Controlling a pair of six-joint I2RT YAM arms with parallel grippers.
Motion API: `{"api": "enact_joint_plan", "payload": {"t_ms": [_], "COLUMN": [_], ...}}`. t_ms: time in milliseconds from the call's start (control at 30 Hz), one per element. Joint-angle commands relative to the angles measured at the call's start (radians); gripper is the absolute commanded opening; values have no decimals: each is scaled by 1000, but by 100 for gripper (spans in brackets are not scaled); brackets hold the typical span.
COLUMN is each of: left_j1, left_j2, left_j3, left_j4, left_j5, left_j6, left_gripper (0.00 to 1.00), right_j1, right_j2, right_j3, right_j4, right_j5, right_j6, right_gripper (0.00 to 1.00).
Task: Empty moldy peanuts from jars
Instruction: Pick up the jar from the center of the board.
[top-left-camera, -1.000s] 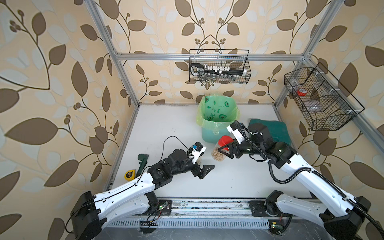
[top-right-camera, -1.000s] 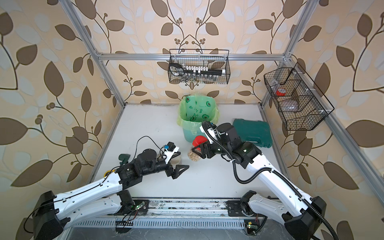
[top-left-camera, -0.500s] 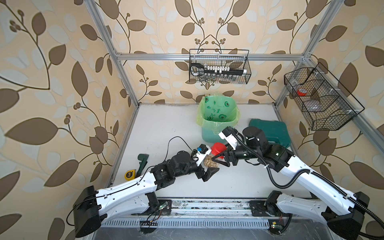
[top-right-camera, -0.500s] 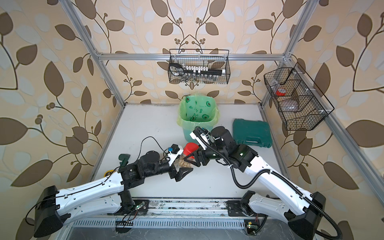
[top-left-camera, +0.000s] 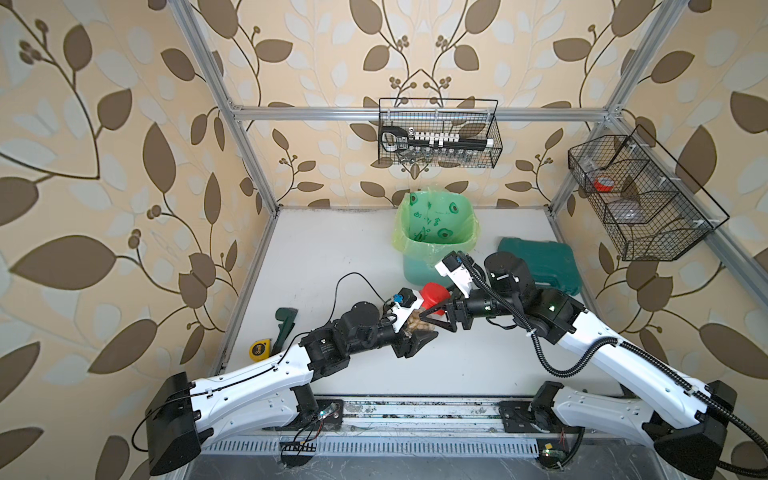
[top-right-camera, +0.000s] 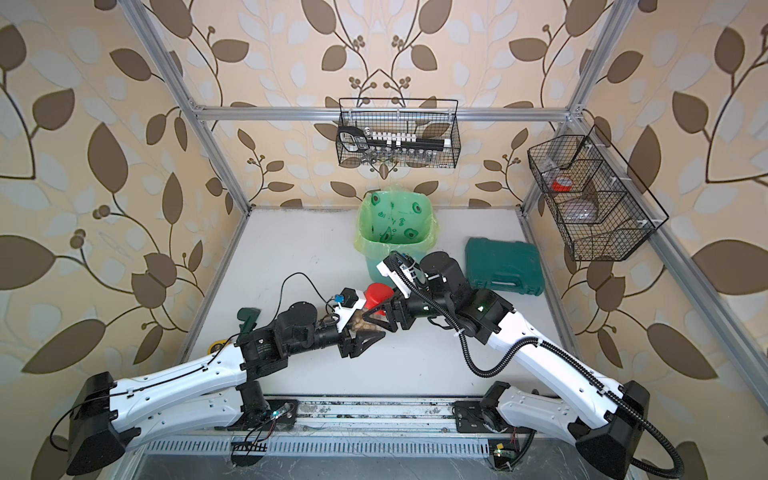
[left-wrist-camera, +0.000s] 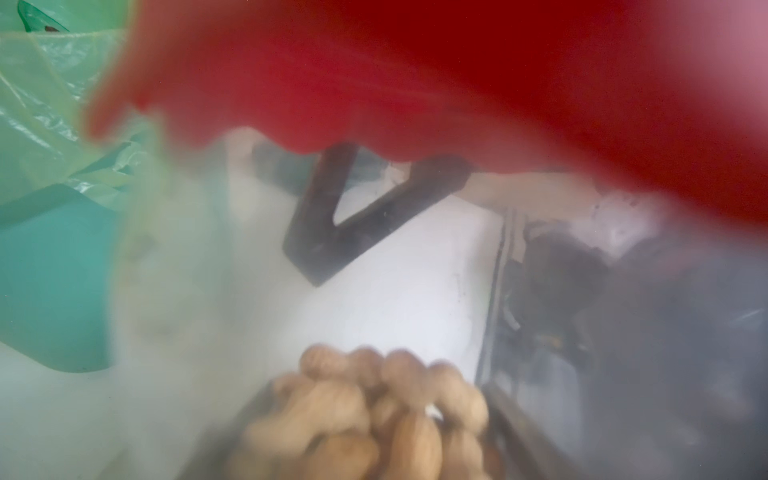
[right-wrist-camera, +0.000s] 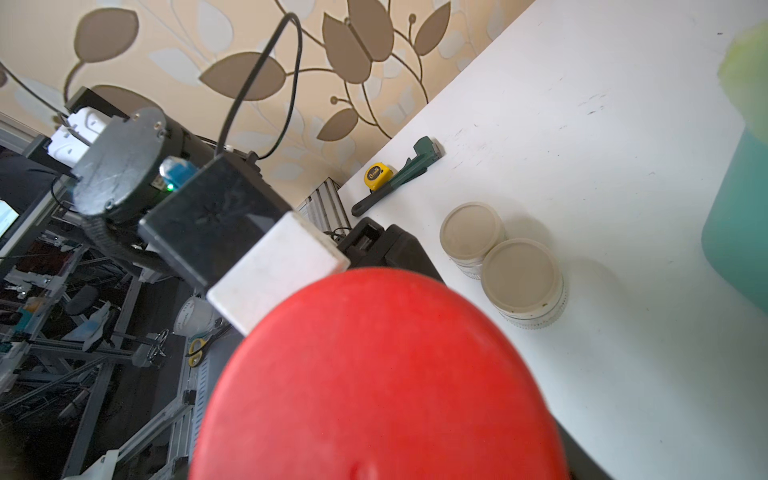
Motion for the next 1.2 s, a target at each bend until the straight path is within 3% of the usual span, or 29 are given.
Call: {"api": "enact_joint_plan", "payload": {"t_ms": [0,133,367,567,767,1000,1167], "left_j1": [-3,-3,-3,-3,-3,-3,-3], "left_j2": [-13,-16,-13,-22,-46,-78,-71], "left_j3": [19,17,-1,-21,-39,-39,-31], "left_j4": [53,57,106,161,195,211,213], "left_j5": [5,3,-28,-36,-25,38,80], "left_j6": [-20,-27,-64,-96,-112,-124,-127], "left_gripper": [56,54,62,63,64,65,68], "right_j1": [11,12,11,12,27,60,138], "right_j2": [-8,-12,-109,-268,-332,-257,-202], "right_j3": [-8,-13,-65,-180,-244,-198,-155], "right_j4": [28,27,100,260,429,477,458], "right_j5": [-37,-18,75,153,216,199,282], "right_j6": [-10,-10,19,94,179,195,152], "right_gripper": [61,69,99,99,95,90,87]}}
